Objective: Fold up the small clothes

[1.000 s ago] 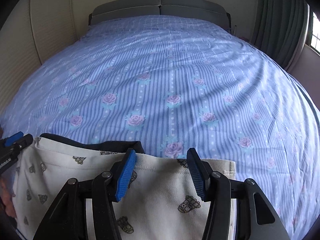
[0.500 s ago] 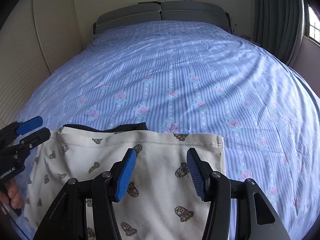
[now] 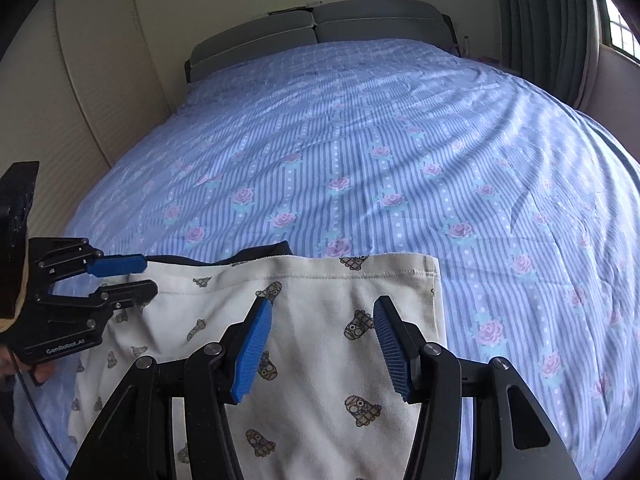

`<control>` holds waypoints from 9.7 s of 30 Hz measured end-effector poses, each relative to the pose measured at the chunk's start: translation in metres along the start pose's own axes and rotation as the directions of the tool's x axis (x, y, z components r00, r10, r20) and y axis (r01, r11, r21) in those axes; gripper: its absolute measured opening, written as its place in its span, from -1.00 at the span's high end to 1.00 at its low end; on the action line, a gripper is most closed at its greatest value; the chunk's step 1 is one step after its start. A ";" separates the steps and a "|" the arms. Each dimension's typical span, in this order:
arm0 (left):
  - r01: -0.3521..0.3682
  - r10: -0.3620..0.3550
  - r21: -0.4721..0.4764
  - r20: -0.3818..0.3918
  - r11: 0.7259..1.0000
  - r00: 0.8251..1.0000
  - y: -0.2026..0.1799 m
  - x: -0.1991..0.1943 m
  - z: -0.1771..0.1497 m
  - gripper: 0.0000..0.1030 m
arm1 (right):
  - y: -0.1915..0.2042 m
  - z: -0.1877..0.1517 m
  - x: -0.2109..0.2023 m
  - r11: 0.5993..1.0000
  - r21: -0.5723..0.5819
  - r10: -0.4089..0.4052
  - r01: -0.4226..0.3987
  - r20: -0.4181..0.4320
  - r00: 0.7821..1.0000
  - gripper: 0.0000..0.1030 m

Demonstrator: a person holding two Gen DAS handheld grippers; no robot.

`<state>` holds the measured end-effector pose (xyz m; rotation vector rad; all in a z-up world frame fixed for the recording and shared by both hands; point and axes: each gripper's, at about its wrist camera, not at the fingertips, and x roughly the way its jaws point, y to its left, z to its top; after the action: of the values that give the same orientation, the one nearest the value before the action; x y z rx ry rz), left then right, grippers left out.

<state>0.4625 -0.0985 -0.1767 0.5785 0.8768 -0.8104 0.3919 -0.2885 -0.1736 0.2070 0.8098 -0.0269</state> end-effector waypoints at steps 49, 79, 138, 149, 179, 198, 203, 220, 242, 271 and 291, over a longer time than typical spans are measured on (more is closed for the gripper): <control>-0.215 0.226 -0.253 0.016 0.943 0.974 0.064 -0.029 -0.067 0.00 | -0.016 -0.015 0.020 0.998 0.040 -0.040 0.041 -0.013 0.999 -0.03; -0.304 0.373 -0.565 0.007 0.767 0.928 0.063 -0.039 -0.092 0.24 | -0.022 -0.006 0.022 0.990 0.072 -0.124 0.124 -0.001 0.992 -0.06; -0.254 0.432 -0.830 -0.017 0.497 0.902 -0.070 -0.214 -0.265 -0.11 | 0.119 -0.061 -0.118 0.995 -0.079 0.083 -0.065 0.239 0.967 0.85; -0.265 0.432 -0.865 -0.063 0.426 0.900 -0.045 -0.224 -0.333 -0.11 | 0.286 -0.166 -0.044 0.738 -0.671 0.066 -0.077 -0.042 0.997 0.88; -0.074 0.200 -0.709 0.096 0.701 0.975 0.029 -0.099 -0.143 0.25 | 0.119 -0.104 -0.057 0.996 -0.085 -0.021 0.033 0.139 0.990 -0.01; -0.044 0.115 -0.710 0.052 0.703 0.992 0.073 -0.045 -0.117 0.88 | 0.072 -0.095 -0.006 0.998 0.058 -0.011 0.005 0.110 0.994 -0.01; -0.071 0.146 -0.701 0.048 0.710 0.988 0.082 -0.052 -0.118 0.88 | 0.065 -0.094 -0.009 0.997 0.080 -0.021 0.012 0.113 0.993 -0.01; -0.151 0.220 -0.677 0.016 0.721 0.975 0.005 -0.093 -0.181 -0.07 | 0.092 -0.113 -0.029 0.999 -0.032 0.035 -0.033 0.052 0.998 -0.18; -0.074 0.140 -0.492 0.099 0.867 0.985 -0.010 -0.102 -0.107 -0.10 | 0.099 -0.148 -0.043 0.997 -0.074 0.030 -0.026 0.044 0.999 -0.18; -0.252 0.345 -0.638 0.023 0.728 0.938 -0.036 -0.075 -0.092 -0.24 | 0.012 -0.011 0.031 0.911 0.141 0.393 -0.388 -0.002 0.920 -0.19; -0.159 0.554 -0.924 0.066 0.347 0.830 -0.041 -0.096 -0.208 -0.40 | 0.098 0.037 0.129 0.798 0.087 0.585 -0.597 -0.354 0.730 0.79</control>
<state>0.3008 0.0656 -0.2099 -0.3683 0.6446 0.0795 0.5176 -0.1920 -0.2252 0.4446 1.0857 0.6541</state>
